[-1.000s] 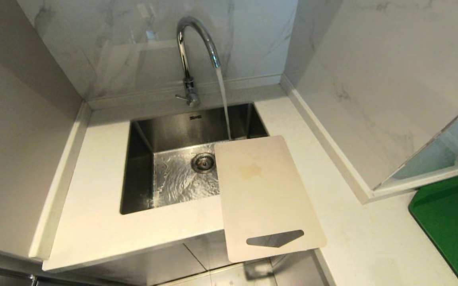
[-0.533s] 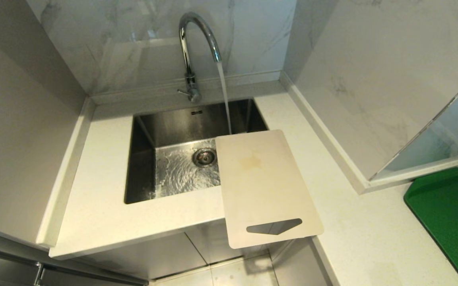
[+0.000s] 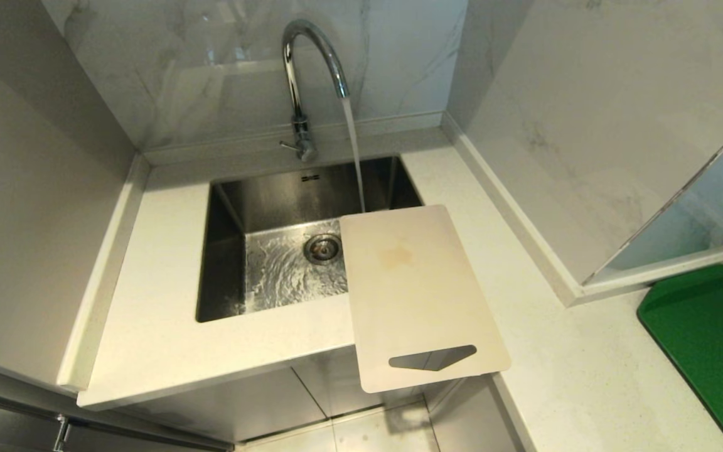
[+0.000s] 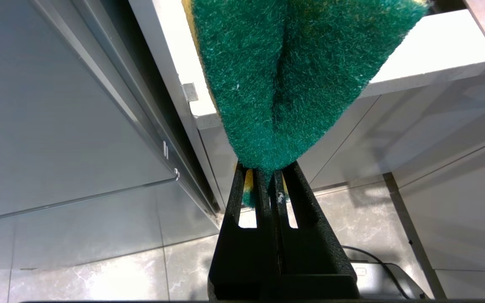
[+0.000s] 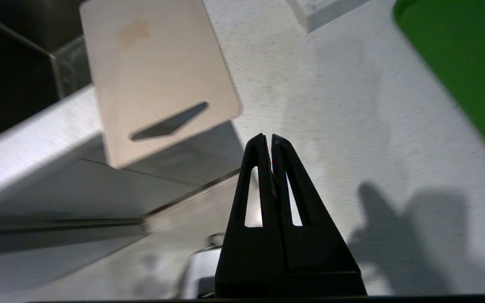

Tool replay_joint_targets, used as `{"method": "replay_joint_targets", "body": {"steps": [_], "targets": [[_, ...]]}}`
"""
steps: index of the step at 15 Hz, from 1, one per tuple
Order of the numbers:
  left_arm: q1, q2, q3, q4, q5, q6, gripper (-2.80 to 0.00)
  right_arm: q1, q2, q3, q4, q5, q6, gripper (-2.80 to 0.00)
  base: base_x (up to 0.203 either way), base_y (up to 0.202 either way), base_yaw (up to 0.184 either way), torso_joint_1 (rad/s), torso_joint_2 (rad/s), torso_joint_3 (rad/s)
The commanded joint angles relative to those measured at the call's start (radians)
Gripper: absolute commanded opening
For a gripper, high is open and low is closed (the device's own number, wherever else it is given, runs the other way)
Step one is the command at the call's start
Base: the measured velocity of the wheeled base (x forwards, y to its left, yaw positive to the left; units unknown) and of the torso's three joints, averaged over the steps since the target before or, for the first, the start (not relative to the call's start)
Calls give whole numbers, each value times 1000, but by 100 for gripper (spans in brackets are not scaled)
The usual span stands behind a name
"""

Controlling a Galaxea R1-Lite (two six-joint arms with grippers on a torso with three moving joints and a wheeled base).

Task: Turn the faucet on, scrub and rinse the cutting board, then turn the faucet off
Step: Pick up the cutting board

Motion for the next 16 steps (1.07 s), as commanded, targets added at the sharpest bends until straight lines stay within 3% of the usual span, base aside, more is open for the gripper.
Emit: {"method": "replay_joint_targets", "body": {"steps": [1,3,4,5,7,10,14,16], "targets": [[0,1,-1,1,0,0,-280,41,439,-269,106,30,295,-280,0,0,0,0,0,0],[0,1,-1,1,0,0,-280,129,615,-384,187,63,602,-280,0,0,0,0,0,0],[0,1,-1,1,0,0,-280,157,689,-410,210,71,712,-248,0,0,0,0,0,0],[0,1,-1,1,0,0,-280,177,750,-427,224,74,801,0,0,0,0,0,0,0],[0,1,-1,1,0,0,-280,234,867,-445,239,67,940,0,0,0,0,0,0,0],[0,1,-1,1,0,0,-280,295,1029,-484,228,38,1075,0,0,0,0,0,0,0],[0,1,-1,1,0,0,-280,380,1190,-555,216,-42,1177,0,0,0,0,0,0,0],[0,1,-1,1,0,0,-280,383,1200,-554,214,-41,1175,0,0,0,0,0,0,0]]}}
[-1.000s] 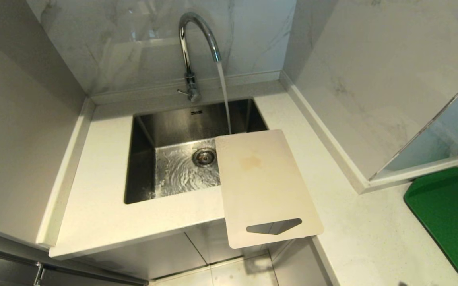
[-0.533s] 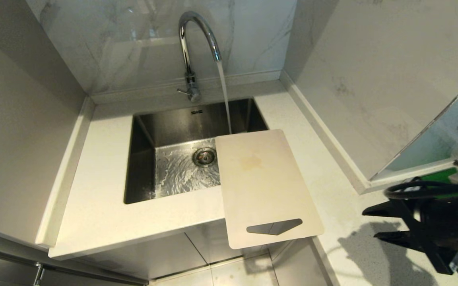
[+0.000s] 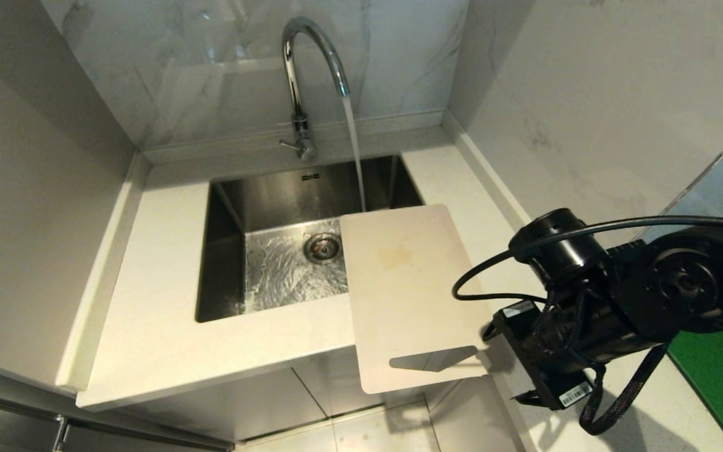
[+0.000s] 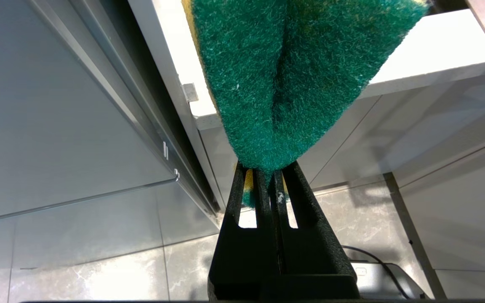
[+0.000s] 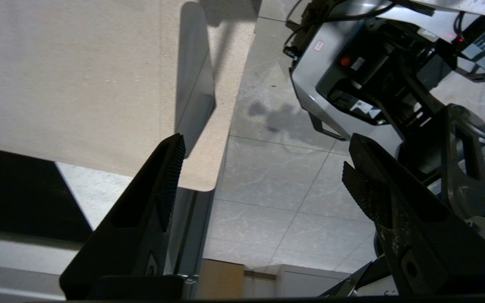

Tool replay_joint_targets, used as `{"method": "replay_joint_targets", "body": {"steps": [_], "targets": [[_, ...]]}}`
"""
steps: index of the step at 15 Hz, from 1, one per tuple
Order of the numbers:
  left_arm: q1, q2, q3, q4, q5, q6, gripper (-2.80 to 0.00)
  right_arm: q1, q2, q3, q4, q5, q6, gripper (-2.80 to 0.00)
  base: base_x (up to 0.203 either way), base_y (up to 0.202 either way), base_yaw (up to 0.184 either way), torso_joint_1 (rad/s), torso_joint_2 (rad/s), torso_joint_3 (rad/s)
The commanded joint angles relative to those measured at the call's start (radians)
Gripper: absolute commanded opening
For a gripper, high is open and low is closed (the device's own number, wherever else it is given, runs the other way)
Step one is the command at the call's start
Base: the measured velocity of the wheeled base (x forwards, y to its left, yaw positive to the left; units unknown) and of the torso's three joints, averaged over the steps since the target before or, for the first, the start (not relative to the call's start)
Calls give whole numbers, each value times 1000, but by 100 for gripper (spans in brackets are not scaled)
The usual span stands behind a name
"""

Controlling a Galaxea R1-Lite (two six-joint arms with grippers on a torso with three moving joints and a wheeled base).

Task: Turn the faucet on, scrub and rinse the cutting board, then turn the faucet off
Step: Pick up the cutting board

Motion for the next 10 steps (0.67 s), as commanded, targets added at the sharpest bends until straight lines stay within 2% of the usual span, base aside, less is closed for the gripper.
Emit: {"method": "replay_joint_targets", "body": {"steps": [1,10], "targets": [[0,1,0,1,0,0,-280,15,64,-4,4,-1,8,0,0,0,0,0,0,0],[0,1,0,1,0,0,-280,33,164,-10,-32,4,3,0,0,0,0,0,0,0]]}}
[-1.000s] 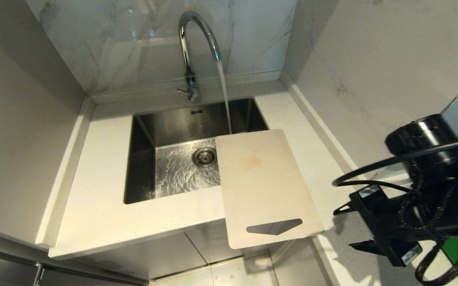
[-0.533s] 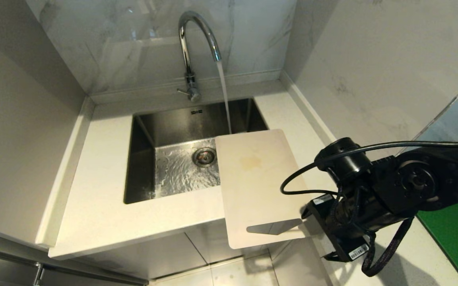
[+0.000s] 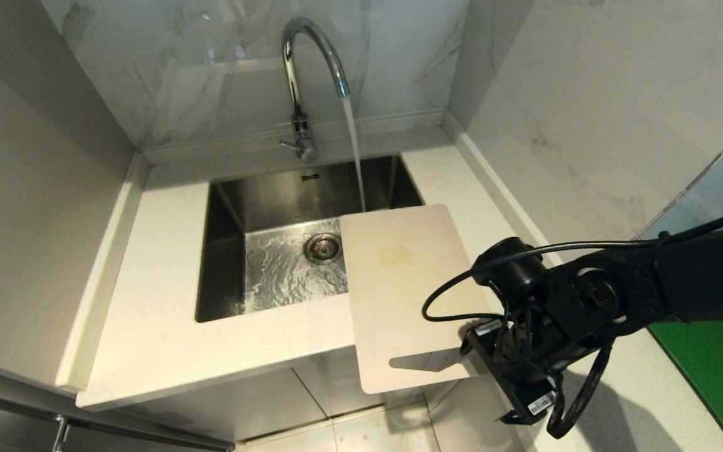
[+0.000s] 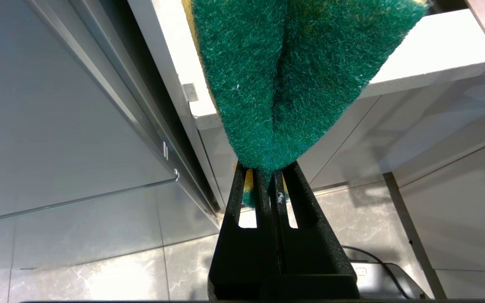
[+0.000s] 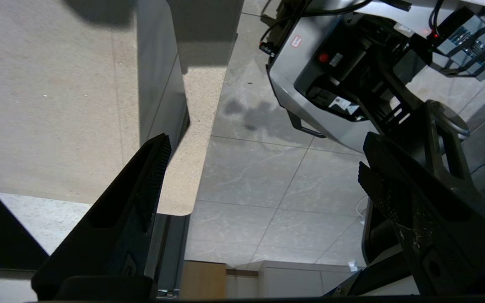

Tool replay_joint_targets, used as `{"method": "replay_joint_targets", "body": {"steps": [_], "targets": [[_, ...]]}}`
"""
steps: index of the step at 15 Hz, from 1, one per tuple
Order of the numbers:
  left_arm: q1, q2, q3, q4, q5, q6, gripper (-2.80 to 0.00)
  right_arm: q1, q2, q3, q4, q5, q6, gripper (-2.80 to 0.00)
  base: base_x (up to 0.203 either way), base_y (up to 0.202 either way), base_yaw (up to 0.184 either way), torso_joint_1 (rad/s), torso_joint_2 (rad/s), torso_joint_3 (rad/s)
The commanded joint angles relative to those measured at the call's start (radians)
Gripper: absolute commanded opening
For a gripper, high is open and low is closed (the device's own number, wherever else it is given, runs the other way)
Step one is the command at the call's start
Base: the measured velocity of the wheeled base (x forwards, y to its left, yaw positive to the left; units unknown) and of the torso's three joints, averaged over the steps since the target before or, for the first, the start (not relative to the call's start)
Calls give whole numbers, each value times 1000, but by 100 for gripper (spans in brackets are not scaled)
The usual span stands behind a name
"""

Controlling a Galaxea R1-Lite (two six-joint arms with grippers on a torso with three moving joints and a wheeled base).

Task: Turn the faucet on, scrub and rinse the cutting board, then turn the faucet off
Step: Pick up the cutting board

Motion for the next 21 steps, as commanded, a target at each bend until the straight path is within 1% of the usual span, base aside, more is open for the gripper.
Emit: {"method": "replay_joint_targets", "body": {"steps": [1,10,21], "targets": [[0,1,0,1,0,0,-280,8,31,0,2,-1,4,0,0,0,0,0,0,0],[0,1,0,1,0,0,-280,32,95,-2,-11,4,1,0,0,0,0,0,0,0],[0,1,0,1,0,0,-280,44,158,-24,-60,2,1,0,0,0,0,0,0,0]]}}
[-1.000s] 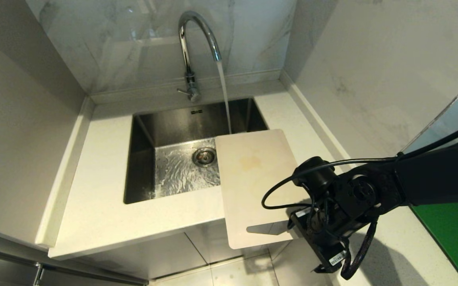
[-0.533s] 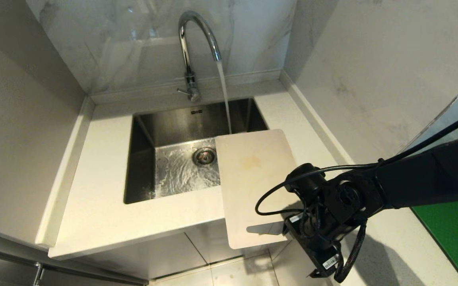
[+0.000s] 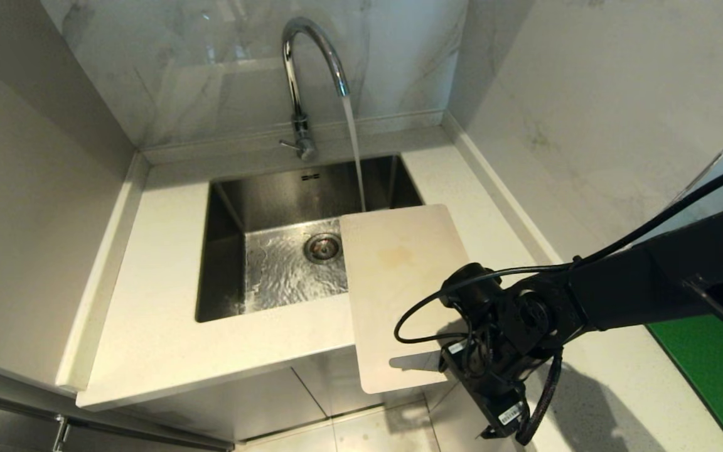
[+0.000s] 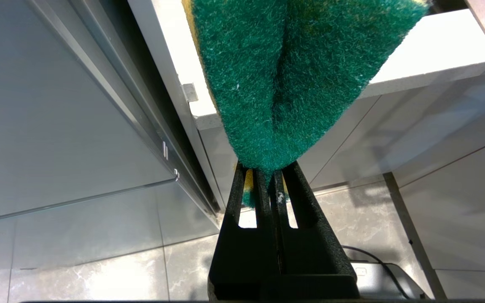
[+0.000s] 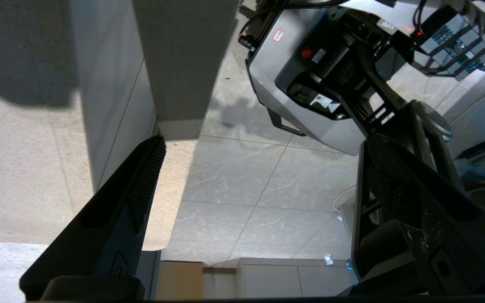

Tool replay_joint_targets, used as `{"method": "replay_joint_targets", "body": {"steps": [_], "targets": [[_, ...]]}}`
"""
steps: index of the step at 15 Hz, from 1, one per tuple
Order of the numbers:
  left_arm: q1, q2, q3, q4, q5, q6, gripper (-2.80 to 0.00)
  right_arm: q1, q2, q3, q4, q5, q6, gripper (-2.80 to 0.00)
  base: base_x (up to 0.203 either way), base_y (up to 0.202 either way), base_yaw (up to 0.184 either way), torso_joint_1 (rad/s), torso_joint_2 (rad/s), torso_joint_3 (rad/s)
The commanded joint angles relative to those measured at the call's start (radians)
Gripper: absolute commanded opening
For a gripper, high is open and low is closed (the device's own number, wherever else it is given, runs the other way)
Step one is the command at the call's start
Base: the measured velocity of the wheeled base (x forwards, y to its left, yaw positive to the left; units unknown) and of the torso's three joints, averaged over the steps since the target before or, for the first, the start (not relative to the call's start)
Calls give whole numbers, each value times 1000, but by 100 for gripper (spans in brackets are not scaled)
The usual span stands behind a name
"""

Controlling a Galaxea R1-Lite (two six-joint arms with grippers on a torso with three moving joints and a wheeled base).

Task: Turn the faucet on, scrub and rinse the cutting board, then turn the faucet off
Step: Pick up the cutting board

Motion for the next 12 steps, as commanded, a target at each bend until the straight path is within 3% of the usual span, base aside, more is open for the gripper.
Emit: {"method": "replay_joint_targets", "body": {"steps": [1,10,11,12], "targets": [[0,1,0,1,1,0,-280,6,12,-6,-9,0,7,0,0,0,0,0,0,0],[0,1,0,1,1,0,-280,14,91,-52,-11,-1,7,0,0,0,0,0,0,0],[0,1,0,1,1,0,-280,14,96,-56,-11,-1,8,-47,0,0,0,0,0,0],[0,1,0,1,1,0,-280,14,103,-61,-11,-3,8,-280,0,0,0,0,0,0]]}}
